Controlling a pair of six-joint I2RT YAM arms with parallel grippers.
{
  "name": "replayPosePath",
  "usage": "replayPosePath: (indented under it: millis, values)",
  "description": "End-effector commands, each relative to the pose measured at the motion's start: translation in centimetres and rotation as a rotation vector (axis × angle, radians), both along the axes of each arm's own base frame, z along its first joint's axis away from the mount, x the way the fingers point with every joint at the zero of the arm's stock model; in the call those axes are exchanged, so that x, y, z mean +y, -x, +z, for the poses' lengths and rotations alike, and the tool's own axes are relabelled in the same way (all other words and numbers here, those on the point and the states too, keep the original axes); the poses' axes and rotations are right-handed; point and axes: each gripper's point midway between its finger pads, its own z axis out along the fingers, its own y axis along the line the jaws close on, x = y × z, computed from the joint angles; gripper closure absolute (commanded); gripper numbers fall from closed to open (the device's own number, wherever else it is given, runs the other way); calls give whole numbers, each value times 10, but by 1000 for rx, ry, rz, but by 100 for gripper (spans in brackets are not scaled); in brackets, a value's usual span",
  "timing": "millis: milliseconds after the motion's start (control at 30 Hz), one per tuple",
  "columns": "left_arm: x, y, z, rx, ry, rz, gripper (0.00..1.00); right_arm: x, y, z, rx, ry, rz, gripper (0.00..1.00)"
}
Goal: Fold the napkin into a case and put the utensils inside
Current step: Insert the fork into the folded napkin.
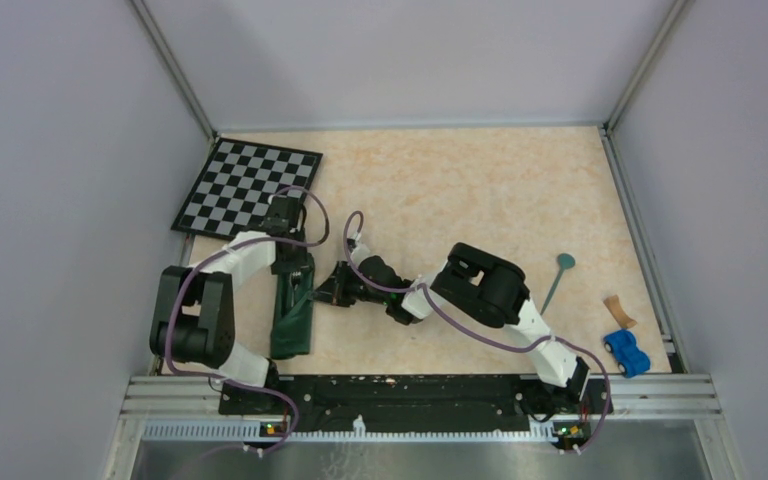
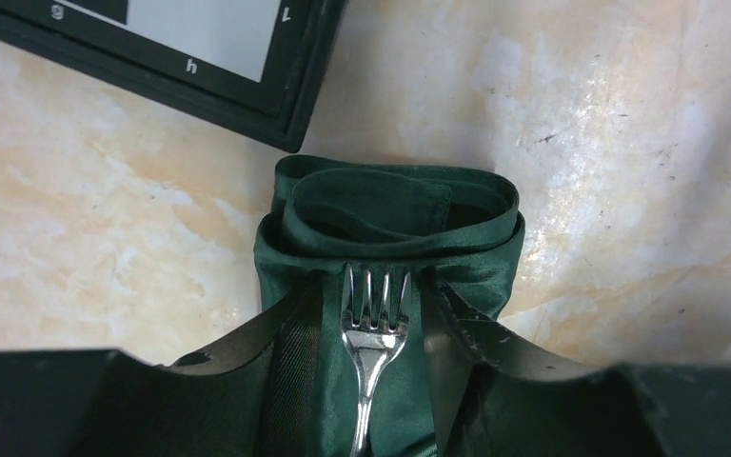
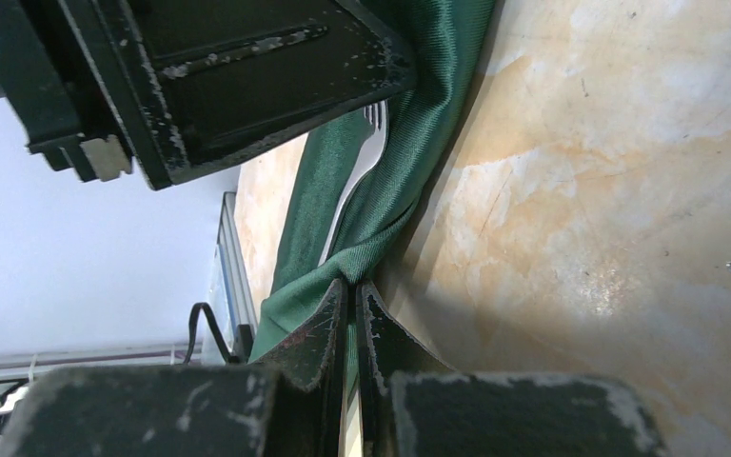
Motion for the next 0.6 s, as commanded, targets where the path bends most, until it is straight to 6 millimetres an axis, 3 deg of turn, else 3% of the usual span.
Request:
replayPosePath:
  millis: [0,567]
  values:
    - [-9,-18,5,-36,36,-56,52,3,4,-13,-22,28,14,100]
    - [-14,-8,27,-56,93,-5,77,6,5,-15,-21,36,18,100]
